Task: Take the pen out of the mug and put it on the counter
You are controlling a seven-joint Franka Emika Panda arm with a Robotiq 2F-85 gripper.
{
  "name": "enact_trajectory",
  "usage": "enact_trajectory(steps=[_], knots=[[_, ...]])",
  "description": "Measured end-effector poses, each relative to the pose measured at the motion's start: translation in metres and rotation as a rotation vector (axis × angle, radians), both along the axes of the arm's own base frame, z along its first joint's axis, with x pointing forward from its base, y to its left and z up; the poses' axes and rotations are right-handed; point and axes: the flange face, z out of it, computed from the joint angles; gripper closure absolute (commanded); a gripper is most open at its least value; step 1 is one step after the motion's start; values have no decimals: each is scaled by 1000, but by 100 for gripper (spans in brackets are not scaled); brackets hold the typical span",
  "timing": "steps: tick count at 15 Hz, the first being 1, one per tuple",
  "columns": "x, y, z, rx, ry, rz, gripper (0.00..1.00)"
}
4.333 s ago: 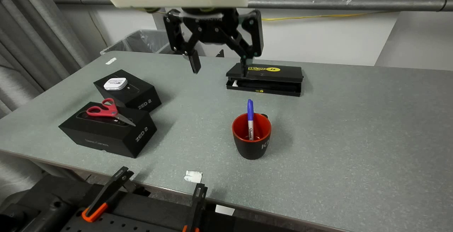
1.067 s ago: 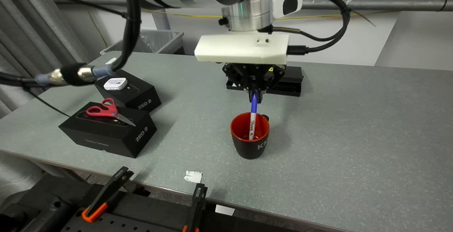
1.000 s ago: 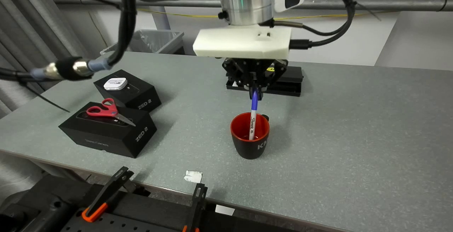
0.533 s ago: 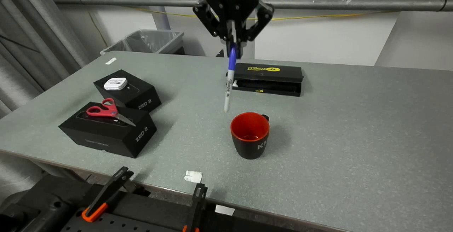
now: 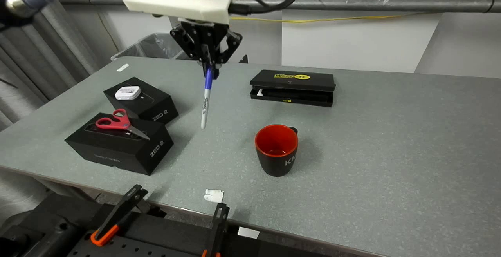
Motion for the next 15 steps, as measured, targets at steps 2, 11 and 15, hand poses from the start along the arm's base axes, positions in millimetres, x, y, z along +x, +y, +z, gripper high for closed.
enact_trajectory(steps=[2, 11, 15], knots=[[12, 13, -29, -19, 31, 13, 97], [39, 24, -111, -76, 91, 21, 61], [43, 25, -114, -97, 93, 21, 38]])
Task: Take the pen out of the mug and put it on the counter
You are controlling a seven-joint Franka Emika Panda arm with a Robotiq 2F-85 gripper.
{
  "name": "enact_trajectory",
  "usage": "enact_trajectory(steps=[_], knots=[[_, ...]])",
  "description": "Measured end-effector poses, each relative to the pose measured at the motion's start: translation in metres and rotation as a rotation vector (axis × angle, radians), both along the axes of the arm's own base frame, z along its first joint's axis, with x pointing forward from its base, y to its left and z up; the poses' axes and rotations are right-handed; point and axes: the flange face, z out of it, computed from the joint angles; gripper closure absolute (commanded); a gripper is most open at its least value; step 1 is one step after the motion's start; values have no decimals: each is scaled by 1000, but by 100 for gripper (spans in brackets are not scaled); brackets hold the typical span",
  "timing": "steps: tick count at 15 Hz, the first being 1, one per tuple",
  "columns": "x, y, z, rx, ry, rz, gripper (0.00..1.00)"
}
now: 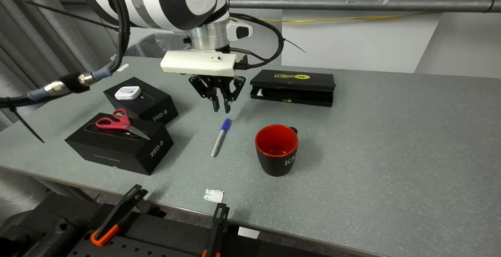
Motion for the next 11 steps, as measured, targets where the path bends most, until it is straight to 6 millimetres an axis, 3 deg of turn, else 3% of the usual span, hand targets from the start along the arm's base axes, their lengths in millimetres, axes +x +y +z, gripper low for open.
enact_trajectory(steps=[5, 11], knots=[[3, 0, 6, -4, -18, -28, 1], [3, -7, 18, -1, -24, -62, 0]])
